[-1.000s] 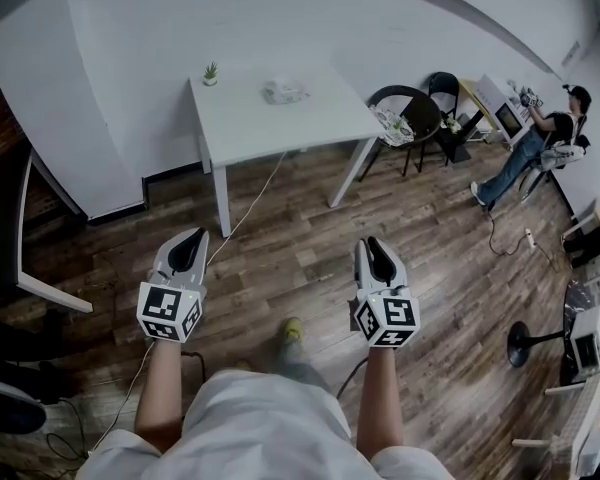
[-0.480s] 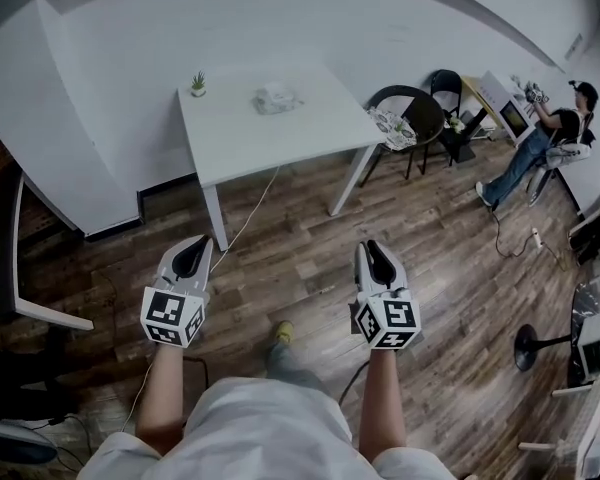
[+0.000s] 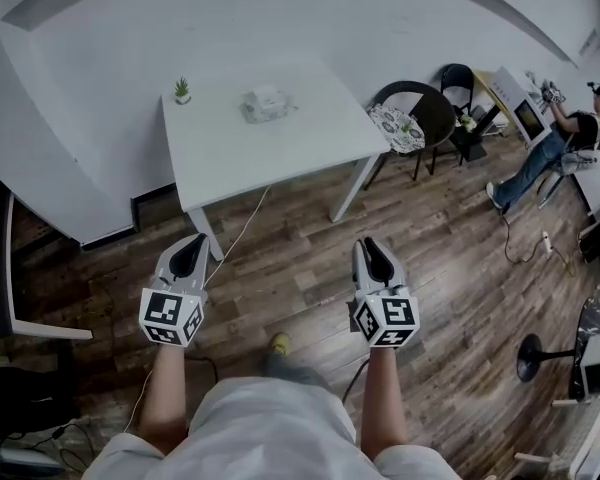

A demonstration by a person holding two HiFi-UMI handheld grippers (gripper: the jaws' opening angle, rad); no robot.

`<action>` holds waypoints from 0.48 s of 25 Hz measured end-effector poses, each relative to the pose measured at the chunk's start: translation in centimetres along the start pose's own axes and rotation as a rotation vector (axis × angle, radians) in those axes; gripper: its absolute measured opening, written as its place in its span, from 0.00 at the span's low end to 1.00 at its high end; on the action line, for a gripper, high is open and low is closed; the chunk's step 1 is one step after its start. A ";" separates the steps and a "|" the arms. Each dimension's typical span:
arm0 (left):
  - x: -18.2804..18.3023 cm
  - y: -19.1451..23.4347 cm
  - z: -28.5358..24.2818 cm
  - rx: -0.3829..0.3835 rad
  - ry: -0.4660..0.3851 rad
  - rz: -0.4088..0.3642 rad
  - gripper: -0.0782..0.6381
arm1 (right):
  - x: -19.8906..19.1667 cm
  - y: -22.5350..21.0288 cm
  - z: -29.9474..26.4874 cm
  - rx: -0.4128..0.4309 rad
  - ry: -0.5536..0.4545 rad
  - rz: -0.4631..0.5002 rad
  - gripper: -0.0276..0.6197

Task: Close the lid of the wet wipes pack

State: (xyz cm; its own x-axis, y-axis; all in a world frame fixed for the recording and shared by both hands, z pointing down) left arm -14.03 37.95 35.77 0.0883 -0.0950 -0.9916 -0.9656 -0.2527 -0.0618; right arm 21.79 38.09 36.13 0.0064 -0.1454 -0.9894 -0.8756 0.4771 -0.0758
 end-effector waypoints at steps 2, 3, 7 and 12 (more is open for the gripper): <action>0.3 -0.3 -2.3 0.015 0.001 0.002 0.12 | 0.3 -2.0 -1.6 0.007 -0.002 -0.010 0.16; 0.5 -0.6 -3.4 0.021 0.001 0.002 0.12 | 0.5 -3.0 -2.4 0.013 -0.005 -0.012 0.16; 1.3 -1.6 -7.3 0.034 -0.004 -0.009 0.12 | 1.1 -6.3 -5.1 0.034 -0.012 -0.011 0.16; 2.6 -2.7 -10.3 0.039 -0.009 -0.024 0.12 | 2.1 -9.3 -7.3 0.048 -0.014 -0.018 0.16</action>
State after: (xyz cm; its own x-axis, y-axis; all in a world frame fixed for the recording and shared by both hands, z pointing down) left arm -8.67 28.42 34.52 0.1099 -0.0810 -0.9906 -0.9719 -0.2173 -0.0901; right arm 26.45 27.04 35.62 0.0288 -0.1428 -0.9893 -0.8511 0.5155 -0.0992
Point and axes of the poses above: the fingertips, and each gripper's own axes: z backward along the fingers, y to its left, x out of its top, the point moved 8 cm from there along z, backward along the fingers, and after that the axes turned 11 degrees about x, right-handed, at the moved point
